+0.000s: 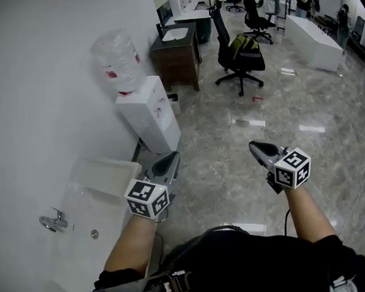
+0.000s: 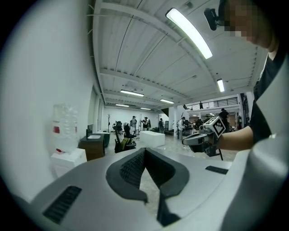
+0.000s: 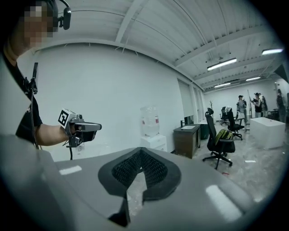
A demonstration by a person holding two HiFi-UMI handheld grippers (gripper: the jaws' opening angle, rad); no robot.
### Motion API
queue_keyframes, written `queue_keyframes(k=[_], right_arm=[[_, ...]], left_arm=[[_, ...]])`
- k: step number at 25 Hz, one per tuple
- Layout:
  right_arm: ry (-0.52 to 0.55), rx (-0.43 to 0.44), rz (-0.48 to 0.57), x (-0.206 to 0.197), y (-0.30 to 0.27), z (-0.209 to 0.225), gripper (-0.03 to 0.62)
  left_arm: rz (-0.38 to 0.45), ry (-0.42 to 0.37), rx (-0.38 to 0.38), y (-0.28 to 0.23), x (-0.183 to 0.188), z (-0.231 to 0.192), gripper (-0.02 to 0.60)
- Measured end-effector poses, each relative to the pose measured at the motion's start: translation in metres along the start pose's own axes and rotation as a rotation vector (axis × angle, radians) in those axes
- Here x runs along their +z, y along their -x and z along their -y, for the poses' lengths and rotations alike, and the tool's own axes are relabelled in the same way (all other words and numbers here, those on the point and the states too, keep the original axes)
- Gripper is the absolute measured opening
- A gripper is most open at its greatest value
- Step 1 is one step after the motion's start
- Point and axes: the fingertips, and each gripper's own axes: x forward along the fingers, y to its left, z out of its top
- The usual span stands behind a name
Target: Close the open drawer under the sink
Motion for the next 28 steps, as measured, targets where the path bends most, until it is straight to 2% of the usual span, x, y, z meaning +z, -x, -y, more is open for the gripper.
queue_keyframes(k=[7, 13, 20, 28], right_arm=[[0.027, 0.172, -0.023, 0.013, -0.059, -0.036, -0.003], [0.066, 0.327, -0.032, 0.031, -0.12, -0.11, -0.003], [0.126, 0.481, -0.042, 0.042, -0.187, -0.234, -0.003], [0.167, 0.67, -0.044, 0.046, -0.246, -0.412, -0.003]], left_arm=[[0.01, -0.028, 0.209, 0.08, 0.0, -0.034, 0.0], [0.011, -0.021, 0.366, 0.174, -0.005, -0.067, 0.0], [0.018, -0.016, 0.531, 0.306, -0.022, -0.105, 0.0], [0.025, 0.025, 0.732, 0.493, -0.048, -0.134, 0.0]])
